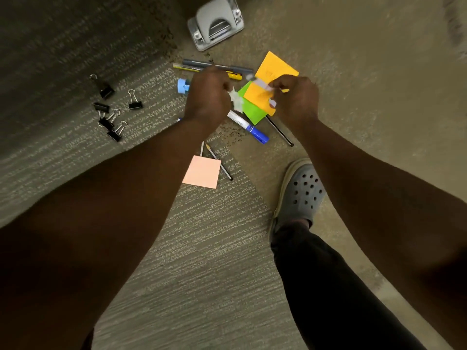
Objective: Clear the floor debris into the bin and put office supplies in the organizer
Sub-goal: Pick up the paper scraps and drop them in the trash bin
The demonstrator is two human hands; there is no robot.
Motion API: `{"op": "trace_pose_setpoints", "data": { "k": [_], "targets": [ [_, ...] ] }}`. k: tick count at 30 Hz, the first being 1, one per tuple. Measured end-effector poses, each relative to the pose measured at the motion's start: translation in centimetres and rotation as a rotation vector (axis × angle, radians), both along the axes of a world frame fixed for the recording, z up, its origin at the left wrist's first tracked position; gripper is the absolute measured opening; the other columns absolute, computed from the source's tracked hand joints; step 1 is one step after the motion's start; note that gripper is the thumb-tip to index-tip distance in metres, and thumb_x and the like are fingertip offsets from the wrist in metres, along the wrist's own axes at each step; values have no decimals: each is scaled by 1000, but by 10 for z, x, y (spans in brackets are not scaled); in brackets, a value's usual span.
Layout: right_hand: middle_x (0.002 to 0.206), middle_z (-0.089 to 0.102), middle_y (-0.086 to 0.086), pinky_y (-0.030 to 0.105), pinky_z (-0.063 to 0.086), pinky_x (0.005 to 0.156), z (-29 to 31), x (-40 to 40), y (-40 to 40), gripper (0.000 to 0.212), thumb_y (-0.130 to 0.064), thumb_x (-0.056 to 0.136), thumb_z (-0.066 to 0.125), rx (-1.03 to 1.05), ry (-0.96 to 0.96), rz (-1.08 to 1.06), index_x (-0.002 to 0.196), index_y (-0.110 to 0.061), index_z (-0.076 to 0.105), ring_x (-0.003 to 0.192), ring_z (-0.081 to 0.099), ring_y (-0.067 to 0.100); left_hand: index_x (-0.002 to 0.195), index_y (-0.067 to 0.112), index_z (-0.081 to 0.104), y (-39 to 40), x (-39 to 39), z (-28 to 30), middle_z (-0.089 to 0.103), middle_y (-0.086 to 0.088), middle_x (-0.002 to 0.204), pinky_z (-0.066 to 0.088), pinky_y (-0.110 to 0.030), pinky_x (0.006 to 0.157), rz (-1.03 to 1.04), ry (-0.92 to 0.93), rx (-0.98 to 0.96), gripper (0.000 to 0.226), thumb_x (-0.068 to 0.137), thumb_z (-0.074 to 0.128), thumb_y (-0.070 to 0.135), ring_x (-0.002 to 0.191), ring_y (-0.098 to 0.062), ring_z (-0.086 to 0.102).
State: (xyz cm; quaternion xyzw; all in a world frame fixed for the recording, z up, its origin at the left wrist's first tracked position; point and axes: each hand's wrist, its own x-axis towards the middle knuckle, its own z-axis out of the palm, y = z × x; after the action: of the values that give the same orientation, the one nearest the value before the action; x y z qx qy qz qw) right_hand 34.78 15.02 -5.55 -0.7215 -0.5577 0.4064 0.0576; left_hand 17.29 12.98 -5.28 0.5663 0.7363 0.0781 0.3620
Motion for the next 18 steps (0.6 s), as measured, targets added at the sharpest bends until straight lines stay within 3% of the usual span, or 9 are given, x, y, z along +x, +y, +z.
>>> {"op": "trace_pose_setpoints", "data": {
  "k": [3,5,8,12,14,15,16,17,18],
  "targets": [
    [87,74,6,32,54,78,12,5,-10,16,0,79,62,-112,68,-6,81,-9,75,78,68,20,80,6,73,-11,-12,21,73,-9,90,45,-24,73,223,-100,-53,20,77,54,0,86,-20,66],
    [86,73,3,26,51,76,20,4,-15,15,-6,83,63,-159,48,-13,77,-15,73,78,67,17,76,10,71,-24,-22,32,71,-5,82,42,-21,63,350,-189,-167,16,80,57,2,71,-14,62],
    [84,70,2,20,44,62,33,-4,-24,18,-13,88,61,-291,84,-58,77,-23,69,65,57,6,67,18,63,-43,-40,48,65,3,74,40,-19,51,564,-393,-332,31,85,53,-4,60,-8,50],
    [90,70,6,31,48,79,61,-30,-46,30,-7,86,67,-419,254,-52,62,-24,62,91,64,24,66,14,64,-69,-71,69,65,-2,73,35,-8,37,734,-490,-512,42,88,40,-12,43,0,50],
    [89,67,2,29,47,85,69,-48,-59,22,-10,86,70,-447,243,19,67,-22,67,98,65,21,68,11,66,-81,-89,78,64,-6,70,43,-12,44,856,-562,-543,38,89,42,-11,46,-6,55],
    [89,68,2,21,47,79,74,-59,-64,9,-14,86,70,-476,206,85,77,-14,72,93,64,16,72,10,67,-87,-99,83,66,-6,71,50,-17,55,911,-598,-549,30,88,48,-8,56,-11,59],
    [87,69,1,15,45,71,78,-71,-70,9,-17,87,70,-509,185,122,86,-9,73,86,65,13,76,8,67,-93,-110,86,68,-4,72,53,-23,70,957,-640,-545,19,87,57,-3,66,-14,61],
    [86,71,4,13,45,68,80,-82,-75,11,-16,88,68,-558,196,103,89,-6,72,82,67,15,80,7,66,-99,-121,92,71,-2,75,53,-29,82,986,-685,-537,6,84,66,3,71,-14,63],
    [88,72,9,16,49,69,84,-95,-81,9,-12,90,65,-616,241,37,90,-4,70,82,70,21,84,7,66,-106,-133,96,72,0,79,51,-31,87,999,-704,-531,11,79,75,10,73,-13,65]
  ]
}}
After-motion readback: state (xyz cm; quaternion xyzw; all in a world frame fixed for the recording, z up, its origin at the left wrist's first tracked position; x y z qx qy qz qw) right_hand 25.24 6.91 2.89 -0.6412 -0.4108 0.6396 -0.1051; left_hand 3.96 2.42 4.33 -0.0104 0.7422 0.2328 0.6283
